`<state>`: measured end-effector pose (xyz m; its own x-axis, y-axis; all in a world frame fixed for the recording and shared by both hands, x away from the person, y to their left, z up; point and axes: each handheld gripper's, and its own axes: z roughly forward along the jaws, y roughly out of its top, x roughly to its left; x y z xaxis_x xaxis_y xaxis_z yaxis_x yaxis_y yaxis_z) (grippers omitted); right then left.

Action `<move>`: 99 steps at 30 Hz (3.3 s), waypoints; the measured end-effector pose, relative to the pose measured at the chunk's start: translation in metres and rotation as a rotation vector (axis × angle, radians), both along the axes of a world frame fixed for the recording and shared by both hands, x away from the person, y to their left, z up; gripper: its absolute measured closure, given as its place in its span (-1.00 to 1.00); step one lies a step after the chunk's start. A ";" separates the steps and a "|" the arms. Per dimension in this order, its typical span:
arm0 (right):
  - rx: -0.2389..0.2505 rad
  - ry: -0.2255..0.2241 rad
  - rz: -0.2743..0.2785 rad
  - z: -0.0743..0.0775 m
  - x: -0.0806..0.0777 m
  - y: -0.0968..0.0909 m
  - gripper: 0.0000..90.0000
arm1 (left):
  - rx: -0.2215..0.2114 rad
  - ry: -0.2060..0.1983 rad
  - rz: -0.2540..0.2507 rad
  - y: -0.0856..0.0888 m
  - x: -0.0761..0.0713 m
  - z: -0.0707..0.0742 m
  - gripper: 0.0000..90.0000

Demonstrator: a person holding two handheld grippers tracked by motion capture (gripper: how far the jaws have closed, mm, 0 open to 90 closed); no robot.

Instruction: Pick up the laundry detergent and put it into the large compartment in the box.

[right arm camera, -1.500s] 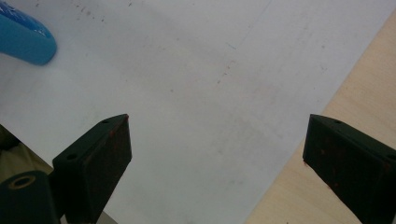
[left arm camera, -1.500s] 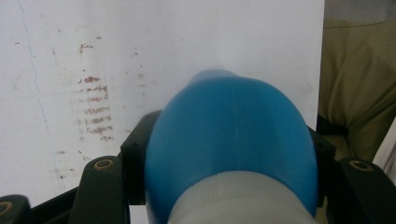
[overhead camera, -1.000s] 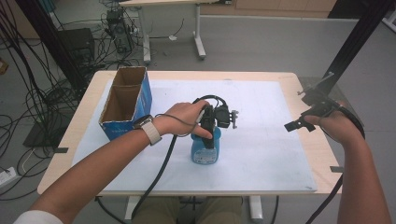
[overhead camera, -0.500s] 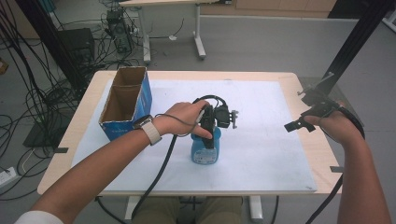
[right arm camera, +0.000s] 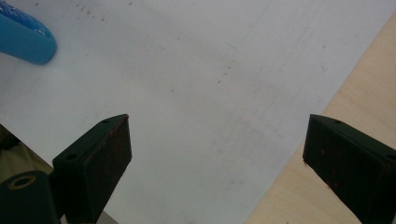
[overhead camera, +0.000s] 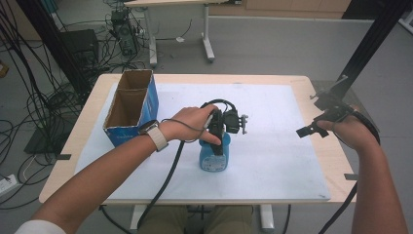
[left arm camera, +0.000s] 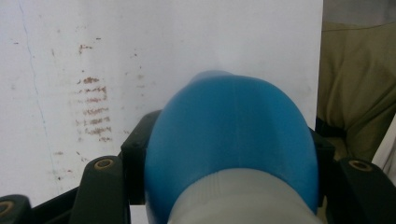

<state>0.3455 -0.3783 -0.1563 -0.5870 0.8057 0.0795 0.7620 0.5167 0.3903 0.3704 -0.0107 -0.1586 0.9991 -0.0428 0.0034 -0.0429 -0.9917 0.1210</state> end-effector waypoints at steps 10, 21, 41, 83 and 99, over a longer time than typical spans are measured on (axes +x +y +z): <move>0.000 -0.001 -0.001 0.000 0.000 0.000 -0.83 | 0.003 -0.001 -0.005 -0.001 0.000 0.000 -0.13; 0.000 -0.001 0.003 0.000 0.001 0.001 -0.83 | -0.001 -0.003 -0.004 0.000 0.000 0.000 -0.13; -0.002 -0.002 0.003 0.002 0.001 0.000 -0.82 | -0.004 0.000 0.002 0.001 0.000 0.000 -0.13; 0.004 -0.007 -0.003 -0.004 -0.006 -0.007 -0.82 | -0.007 0.001 0.009 0.002 0.000 0.000 -0.13; 0.006 -0.021 -0.019 -0.001 -0.015 -0.013 -0.82 | -0.042 0.014 0.110 0.013 0.002 0.016 -0.13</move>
